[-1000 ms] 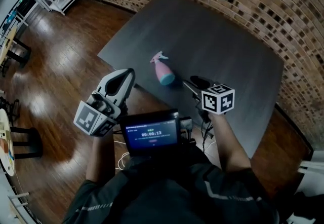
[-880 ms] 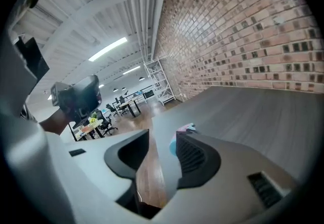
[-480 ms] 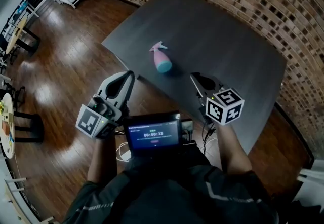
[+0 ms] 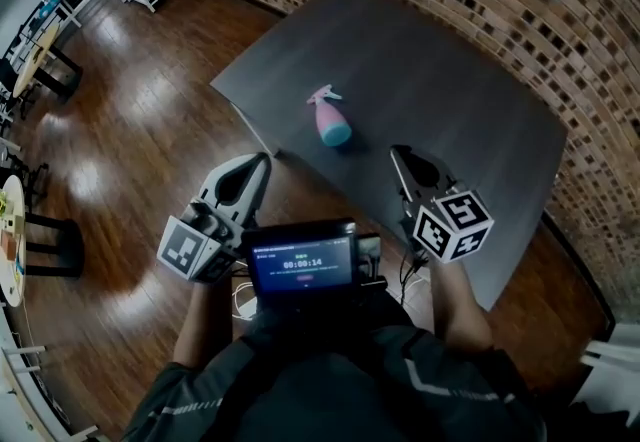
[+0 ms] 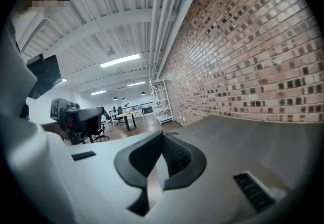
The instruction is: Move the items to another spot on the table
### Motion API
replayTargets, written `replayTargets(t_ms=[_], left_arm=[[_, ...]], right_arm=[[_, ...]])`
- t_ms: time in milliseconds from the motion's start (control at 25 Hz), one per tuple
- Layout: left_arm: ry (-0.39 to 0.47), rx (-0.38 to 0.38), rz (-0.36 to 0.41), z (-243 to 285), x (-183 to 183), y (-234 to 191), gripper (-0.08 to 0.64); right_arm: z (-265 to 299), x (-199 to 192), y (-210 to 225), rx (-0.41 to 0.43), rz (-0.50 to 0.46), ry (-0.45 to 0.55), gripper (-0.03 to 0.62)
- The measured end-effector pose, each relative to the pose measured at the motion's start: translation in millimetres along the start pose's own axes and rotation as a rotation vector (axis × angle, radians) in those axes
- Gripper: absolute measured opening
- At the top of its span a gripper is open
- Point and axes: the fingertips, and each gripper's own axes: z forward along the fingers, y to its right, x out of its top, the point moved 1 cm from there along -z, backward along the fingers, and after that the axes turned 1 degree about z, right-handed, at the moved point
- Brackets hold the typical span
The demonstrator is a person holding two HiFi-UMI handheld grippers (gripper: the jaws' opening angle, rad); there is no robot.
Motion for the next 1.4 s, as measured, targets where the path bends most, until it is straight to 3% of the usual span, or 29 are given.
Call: replayTargets(t_ms=[240, 440, 720, 1400], left_arm=[[0.013, 0.030, -0.007, -20, 5, -28, -0.008], [0.008, 0.002, -0.028, -30, 0, -52, -0.008], [-0.004, -0.032, -0.019, -27, 2, -51, -0.008], [-0.008, -0.014, -0.031, -28, 4, -52, -0.008]], right_arm=[[11, 5, -16, -0.027, -0.024, 0.006, 0.002], [27, 9, -28, -0.058, -0.046, 0.013, 0.002], [29, 16, -27, -0.086, -0.063, 0.018, 0.002], [33, 21, -33, -0.075, -0.062, 0.027, 0.002]])
